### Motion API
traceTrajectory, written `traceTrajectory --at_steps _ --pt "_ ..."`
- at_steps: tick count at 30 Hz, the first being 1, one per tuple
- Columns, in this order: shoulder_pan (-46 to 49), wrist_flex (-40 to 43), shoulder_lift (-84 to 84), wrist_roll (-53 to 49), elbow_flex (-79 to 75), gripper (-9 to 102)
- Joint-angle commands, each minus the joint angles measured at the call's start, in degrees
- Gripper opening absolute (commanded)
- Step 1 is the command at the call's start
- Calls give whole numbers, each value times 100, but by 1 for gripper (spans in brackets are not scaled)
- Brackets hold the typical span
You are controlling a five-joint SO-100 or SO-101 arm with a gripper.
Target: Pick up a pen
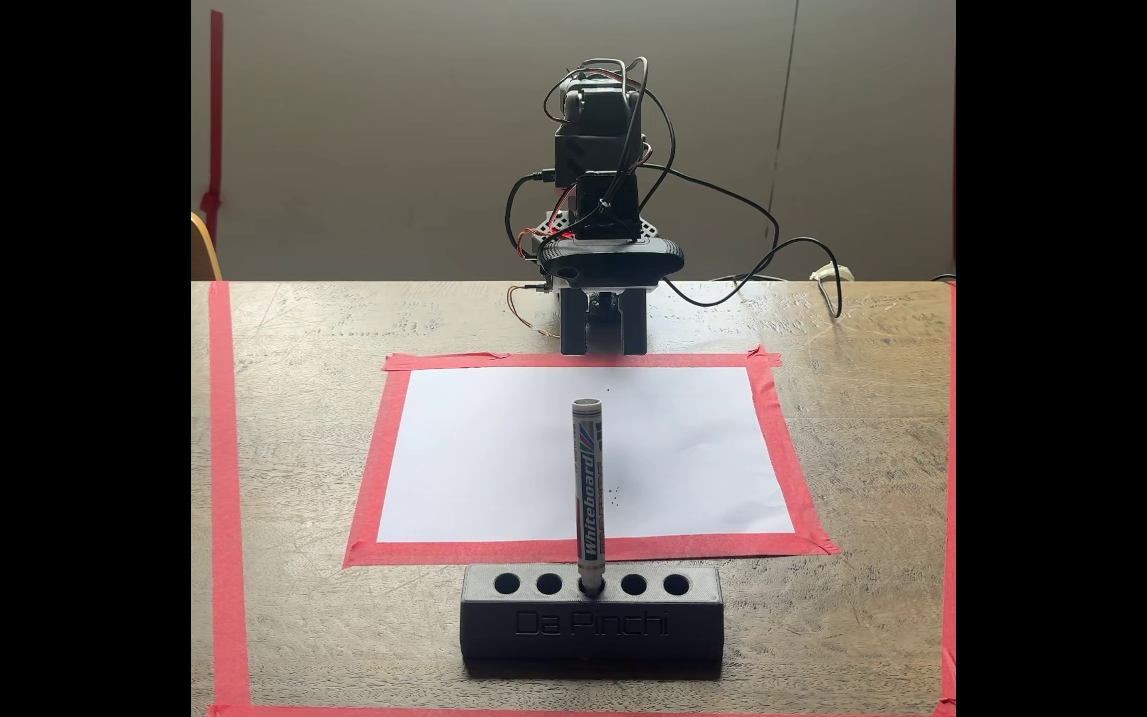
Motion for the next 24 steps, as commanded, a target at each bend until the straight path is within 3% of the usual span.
traceTrajectory --at_steps 1,12,24 --pt "0 -571 -1063 -35 -888 100" --pt "308 -633 -4500 -35 -4922 100" --pt "378 -589 -7409 -35 -8051 100"
